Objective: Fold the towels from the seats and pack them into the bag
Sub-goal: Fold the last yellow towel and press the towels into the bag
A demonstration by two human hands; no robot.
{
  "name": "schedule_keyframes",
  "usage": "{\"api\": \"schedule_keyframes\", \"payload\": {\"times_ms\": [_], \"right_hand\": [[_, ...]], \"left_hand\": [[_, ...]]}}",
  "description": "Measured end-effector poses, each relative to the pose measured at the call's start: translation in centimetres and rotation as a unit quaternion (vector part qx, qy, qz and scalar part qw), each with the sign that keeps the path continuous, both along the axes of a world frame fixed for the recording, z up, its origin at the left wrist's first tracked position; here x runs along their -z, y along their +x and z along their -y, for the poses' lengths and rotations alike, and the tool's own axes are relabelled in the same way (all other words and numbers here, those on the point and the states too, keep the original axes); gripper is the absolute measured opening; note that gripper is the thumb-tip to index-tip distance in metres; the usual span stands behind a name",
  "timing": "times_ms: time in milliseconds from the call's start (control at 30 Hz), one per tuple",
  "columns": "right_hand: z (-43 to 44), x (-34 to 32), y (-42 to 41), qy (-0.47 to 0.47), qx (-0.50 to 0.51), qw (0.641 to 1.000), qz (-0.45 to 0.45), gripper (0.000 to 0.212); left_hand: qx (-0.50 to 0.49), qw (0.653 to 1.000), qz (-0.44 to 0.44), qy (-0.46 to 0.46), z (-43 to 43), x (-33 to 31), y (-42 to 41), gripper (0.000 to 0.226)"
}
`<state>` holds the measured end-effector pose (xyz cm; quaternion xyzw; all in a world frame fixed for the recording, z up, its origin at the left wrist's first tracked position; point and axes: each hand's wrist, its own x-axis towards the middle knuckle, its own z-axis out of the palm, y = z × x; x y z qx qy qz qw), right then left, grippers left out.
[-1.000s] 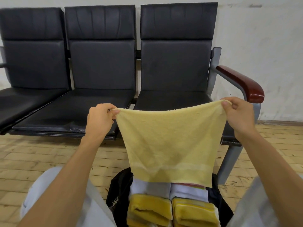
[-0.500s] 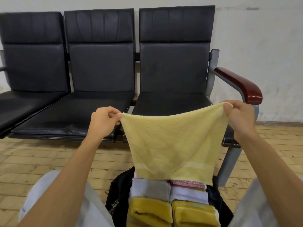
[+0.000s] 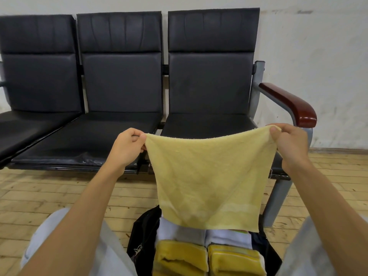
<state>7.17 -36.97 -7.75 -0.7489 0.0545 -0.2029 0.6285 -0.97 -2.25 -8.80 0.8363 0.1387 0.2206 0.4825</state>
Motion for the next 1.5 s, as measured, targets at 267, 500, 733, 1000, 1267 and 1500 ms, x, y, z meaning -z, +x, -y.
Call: {"api": "schedule_keyframes", "payload": {"times_ms": [267,500,733,1000,1267,1500], "right_hand": [[0.0,0.2,-0.1,0.019,-0.04,0.999,-0.026,0.016],[0.2,0.1,-0.2,0.031,-0.081,0.996,-0.032,0.015],[0.4,0.1,-0.2,-0.084,-0.145,0.985,-0.043,0.037],[0.4,0.5,0.0,-0.222,-0.142,0.963,-0.047,0.044],[0.6,1.1,0.8,-0.386,-0.073,0.919,-0.006,0.027],[0.6,1.2,1.0,-0.414,-0.032,0.909,0.028,0.022]], "left_hand": [[-0.018,0.985,0.064,-0.157,0.2,-0.5,0.2,0.016],[-0.033,0.956,0.106,-0.273,0.1,-1.0,0.1,0.015],[-0.071,0.994,0.054,0.067,-0.9,-0.8,-0.1,0.029],[-0.095,0.994,0.035,0.036,-0.6,-0.2,0.3,0.014],[-0.023,0.987,0.042,-0.153,-0.3,-0.3,0.3,0.026],[-0.091,0.982,0.06,0.154,0.5,0.5,0.0,0.02]]}}
